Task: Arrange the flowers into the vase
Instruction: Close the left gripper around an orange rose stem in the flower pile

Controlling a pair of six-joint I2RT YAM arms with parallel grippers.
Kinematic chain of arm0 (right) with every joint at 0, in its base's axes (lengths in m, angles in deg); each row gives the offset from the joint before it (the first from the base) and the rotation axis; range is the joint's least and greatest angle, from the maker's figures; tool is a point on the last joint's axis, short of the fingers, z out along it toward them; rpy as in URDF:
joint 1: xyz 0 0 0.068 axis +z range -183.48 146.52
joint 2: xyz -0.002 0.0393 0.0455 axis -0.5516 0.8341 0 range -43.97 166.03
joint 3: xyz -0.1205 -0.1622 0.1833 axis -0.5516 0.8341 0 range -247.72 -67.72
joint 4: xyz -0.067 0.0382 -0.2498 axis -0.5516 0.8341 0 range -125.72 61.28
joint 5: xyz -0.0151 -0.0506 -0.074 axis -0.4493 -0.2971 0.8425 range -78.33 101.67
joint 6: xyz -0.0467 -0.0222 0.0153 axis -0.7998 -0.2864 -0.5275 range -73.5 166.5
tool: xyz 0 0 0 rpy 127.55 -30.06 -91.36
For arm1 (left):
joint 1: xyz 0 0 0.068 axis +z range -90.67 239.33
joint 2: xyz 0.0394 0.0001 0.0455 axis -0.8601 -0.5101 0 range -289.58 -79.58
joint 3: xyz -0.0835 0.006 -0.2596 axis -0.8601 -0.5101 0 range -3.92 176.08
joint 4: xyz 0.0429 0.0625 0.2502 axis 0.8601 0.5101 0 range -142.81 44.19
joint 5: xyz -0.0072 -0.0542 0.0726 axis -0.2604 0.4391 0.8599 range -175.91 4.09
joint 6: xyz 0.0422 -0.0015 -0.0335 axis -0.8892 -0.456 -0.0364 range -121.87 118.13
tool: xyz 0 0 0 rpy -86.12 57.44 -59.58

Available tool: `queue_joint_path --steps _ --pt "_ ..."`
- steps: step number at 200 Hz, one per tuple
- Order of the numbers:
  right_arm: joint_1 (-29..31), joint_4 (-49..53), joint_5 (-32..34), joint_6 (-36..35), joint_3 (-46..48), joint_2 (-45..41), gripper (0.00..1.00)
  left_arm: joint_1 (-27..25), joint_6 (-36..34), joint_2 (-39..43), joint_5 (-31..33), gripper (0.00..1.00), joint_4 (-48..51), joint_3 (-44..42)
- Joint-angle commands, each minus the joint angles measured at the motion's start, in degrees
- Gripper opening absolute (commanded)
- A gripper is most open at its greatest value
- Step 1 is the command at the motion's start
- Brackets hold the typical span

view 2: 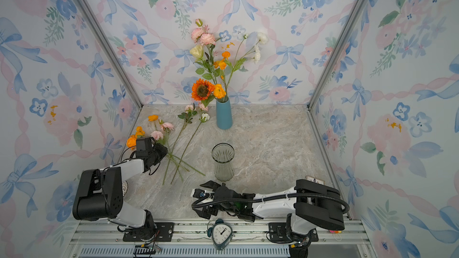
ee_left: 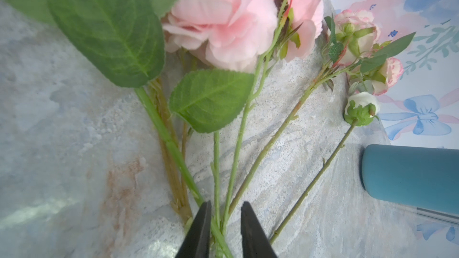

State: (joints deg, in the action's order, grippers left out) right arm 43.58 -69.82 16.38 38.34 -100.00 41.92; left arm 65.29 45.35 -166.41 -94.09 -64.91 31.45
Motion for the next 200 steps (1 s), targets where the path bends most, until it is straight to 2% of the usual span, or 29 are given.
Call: queue_joint_path --steps 1,31,200 --pt "0.53 0.21 -0.67 0.25 -1.74 0.51 0.97 -0.83 0.24 1.09 -0.23 0.24 1.2 -0.47" --pt "0.51 0.27 -1.0 0.34 -1.65 0.41 0.97 -0.81 0.68 3.23 0.54 0.23 1.2 -2.41" --pt "0.48 0.14 -1.02 0.25 -1.74 0.71 0.97 -0.73 0.95 -4.0 2.57 0.19 1.11 1.57"
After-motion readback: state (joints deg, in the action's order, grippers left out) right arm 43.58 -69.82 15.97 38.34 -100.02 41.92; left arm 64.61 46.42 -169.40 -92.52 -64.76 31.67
